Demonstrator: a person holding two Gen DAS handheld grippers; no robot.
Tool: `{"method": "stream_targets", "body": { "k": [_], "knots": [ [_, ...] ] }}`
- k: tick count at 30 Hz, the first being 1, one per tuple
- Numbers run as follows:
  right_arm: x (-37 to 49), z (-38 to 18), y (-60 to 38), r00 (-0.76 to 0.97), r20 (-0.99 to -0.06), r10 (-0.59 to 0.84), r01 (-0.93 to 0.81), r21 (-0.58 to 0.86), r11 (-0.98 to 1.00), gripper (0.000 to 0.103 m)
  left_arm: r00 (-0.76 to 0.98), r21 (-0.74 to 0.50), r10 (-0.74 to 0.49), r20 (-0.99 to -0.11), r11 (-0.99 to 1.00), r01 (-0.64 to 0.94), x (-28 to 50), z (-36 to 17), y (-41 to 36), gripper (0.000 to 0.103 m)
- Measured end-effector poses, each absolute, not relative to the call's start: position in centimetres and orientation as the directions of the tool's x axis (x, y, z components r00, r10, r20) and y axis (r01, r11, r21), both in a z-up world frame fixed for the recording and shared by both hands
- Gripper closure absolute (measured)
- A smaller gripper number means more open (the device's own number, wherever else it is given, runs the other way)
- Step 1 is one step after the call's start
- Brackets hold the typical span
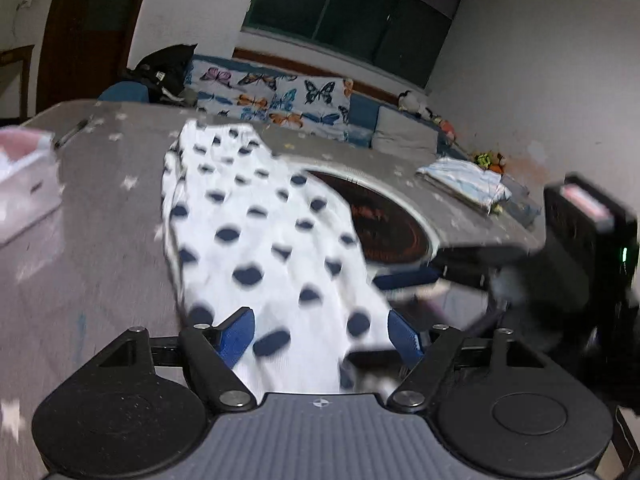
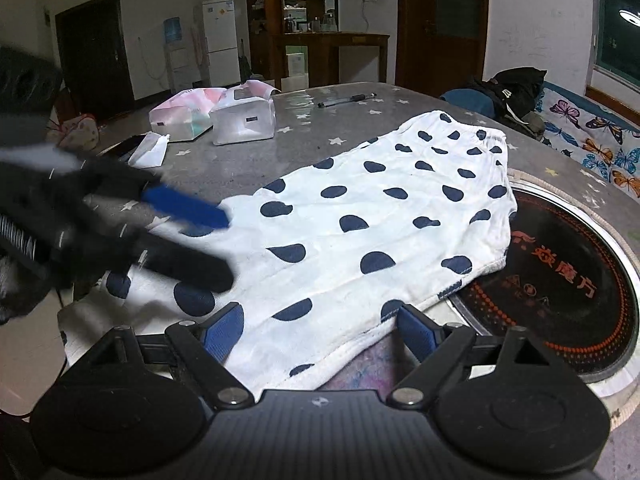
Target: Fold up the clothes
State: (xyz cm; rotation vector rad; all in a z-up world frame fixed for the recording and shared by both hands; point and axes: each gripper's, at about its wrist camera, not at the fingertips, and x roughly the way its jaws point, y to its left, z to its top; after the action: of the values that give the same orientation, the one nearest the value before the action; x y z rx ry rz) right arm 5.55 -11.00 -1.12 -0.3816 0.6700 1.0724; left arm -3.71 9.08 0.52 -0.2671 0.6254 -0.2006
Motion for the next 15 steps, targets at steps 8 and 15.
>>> {"method": "stream_targets", "body": {
  "k": [8, 15],
  "knots": [
    [4.9, 0.5, -11.4, 0.341, -0.645, 0.684, -0.896, -0.003, 0.443, 0.017, 0.858, -0.275, -0.175, -0.483, 0.961, 0.041, -6.4, 1.4, 9.8, 0.038],
    [5.1, 0.0, -10.8, 0.341, -0.647, 0.682, -0.888, 0.017, 0.460, 0.017, 0.830, -0.219, -0.092, -0.550, 0.975, -0.037, -6.1, -0.3, 9.9, 0.059]
  ]
}}
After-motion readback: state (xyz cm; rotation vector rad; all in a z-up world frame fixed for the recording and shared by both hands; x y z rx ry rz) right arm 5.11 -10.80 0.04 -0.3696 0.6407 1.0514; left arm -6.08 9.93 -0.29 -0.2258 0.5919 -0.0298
